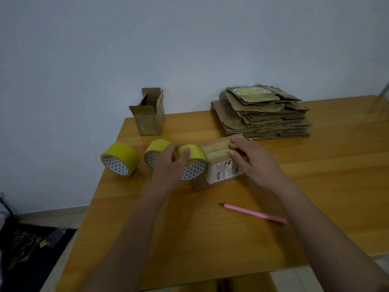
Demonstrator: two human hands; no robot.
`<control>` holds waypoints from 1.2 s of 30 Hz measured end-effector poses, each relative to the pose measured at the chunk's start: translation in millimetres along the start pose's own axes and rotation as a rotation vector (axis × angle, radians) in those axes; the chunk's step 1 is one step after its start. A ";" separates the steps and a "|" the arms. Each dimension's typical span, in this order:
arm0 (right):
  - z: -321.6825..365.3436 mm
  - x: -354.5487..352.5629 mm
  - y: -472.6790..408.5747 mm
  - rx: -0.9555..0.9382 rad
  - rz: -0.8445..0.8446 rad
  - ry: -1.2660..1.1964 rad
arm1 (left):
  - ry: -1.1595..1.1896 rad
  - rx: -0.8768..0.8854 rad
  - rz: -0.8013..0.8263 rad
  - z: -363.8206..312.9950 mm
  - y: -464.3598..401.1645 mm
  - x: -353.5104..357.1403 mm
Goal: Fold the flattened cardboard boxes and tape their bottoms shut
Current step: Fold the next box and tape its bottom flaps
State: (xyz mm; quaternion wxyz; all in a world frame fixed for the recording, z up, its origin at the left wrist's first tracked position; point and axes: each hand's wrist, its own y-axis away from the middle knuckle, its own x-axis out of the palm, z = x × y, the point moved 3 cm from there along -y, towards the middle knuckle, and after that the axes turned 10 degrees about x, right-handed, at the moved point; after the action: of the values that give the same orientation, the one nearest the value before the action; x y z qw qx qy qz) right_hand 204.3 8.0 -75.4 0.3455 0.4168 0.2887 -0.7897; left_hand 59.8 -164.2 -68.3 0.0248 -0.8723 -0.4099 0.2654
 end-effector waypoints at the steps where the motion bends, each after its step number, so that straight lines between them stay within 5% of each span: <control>1: -2.8 0.1 0.4 -0.001 0.000 0.000 | -0.005 0.005 0.050 1.1 -2.4 -0.8; 7: -8.6 -1.3 -3.9 0.050 -0.009 -0.016 | -0.018 -0.159 0.296 4.1 1.0 4.0; 12: 15.1 1.1 -6.9 0.178 -0.106 0.102 | -0.249 -0.177 0.294 3.6 6.5 15.9; 16: 28.2 12.8 -4.0 0.134 -0.080 0.244 | -0.044 -0.218 0.269 -2.0 12.6 10.6; 23: 12.9 -2.7 -8.0 0.117 0.103 -0.024 | 0.000 -0.226 0.442 -7.8 10.8 3.9; 32: 29.0 30.5 -4.1 0.046 -0.096 0.177 | 0.156 -0.379 0.434 3.1 11.7 21.9; 36: 26.1 28.5 -11.4 -0.052 -0.042 0.129 | 0.131 -0.385 0.450 1.6 11.2 24.6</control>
State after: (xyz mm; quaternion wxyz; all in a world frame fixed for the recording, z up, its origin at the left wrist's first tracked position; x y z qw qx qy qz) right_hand 171.6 -13.3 -85.2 0.3203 0.4515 0.3396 -0.7604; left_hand 79.8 -154.0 -83.5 -0.1740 -0.9452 -0.2464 0.1247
